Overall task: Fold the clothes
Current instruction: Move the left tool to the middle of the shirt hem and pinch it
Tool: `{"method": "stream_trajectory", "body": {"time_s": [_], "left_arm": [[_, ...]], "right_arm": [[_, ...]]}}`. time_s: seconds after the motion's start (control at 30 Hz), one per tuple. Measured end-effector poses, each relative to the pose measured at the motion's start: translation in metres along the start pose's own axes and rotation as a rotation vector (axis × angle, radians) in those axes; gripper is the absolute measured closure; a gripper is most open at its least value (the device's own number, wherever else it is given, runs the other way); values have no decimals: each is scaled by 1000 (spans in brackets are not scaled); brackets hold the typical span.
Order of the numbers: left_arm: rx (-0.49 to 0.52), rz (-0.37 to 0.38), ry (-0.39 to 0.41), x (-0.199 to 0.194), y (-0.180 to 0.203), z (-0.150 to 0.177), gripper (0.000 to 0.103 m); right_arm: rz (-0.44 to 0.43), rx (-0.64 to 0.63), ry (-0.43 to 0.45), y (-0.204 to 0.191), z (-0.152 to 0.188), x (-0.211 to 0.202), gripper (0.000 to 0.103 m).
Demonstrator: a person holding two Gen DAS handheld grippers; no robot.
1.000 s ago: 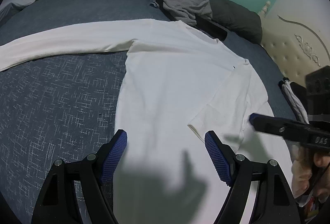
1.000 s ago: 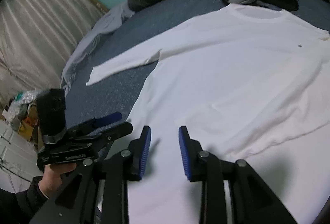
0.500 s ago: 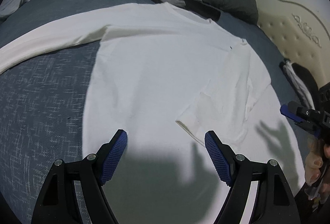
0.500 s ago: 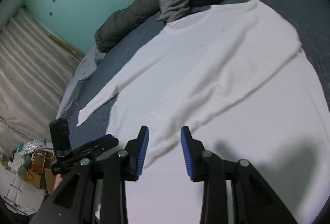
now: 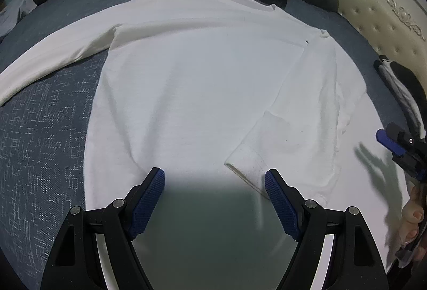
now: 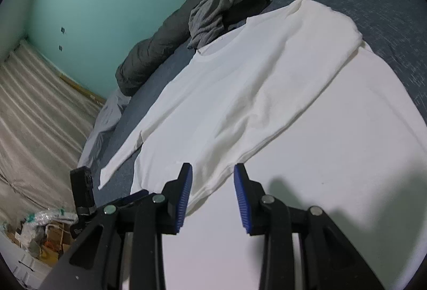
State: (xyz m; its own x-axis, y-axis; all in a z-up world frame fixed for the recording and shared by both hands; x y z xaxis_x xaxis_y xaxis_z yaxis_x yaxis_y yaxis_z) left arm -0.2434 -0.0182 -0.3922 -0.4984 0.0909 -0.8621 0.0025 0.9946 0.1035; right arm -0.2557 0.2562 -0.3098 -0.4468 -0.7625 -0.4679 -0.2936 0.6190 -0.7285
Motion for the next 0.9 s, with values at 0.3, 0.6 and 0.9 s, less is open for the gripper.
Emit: {"method": "stream_trajectory", "body": {"time_s": [0.3,0.6,0.9], "left_arm": [[37,-29,-53,14,4,7,16],[93,-49,-138,23,16,10,1],[107,-75,-189,27,18,9,0]], "right_arm": [[-48,11,45,-7,-8,-5,71],[-79,35,81,-6,-17,-14,71],[-94,54,109,-5,-24,-21,71]]}}
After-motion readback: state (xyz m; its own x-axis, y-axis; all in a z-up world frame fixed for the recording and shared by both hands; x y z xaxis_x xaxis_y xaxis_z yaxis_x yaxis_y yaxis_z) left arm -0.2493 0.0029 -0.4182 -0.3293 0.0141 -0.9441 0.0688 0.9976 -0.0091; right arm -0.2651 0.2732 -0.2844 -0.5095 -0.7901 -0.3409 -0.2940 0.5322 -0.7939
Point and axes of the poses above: each gripper's, at about its wrist camera, not at the fingertips, and x roughly the way its jaws point, y to its right, z to its underside, the point moved 10 cm from there along x, roughly the way its jaws point, and after that the axes turned 5 degrees about -z, right-handed, at the moved point
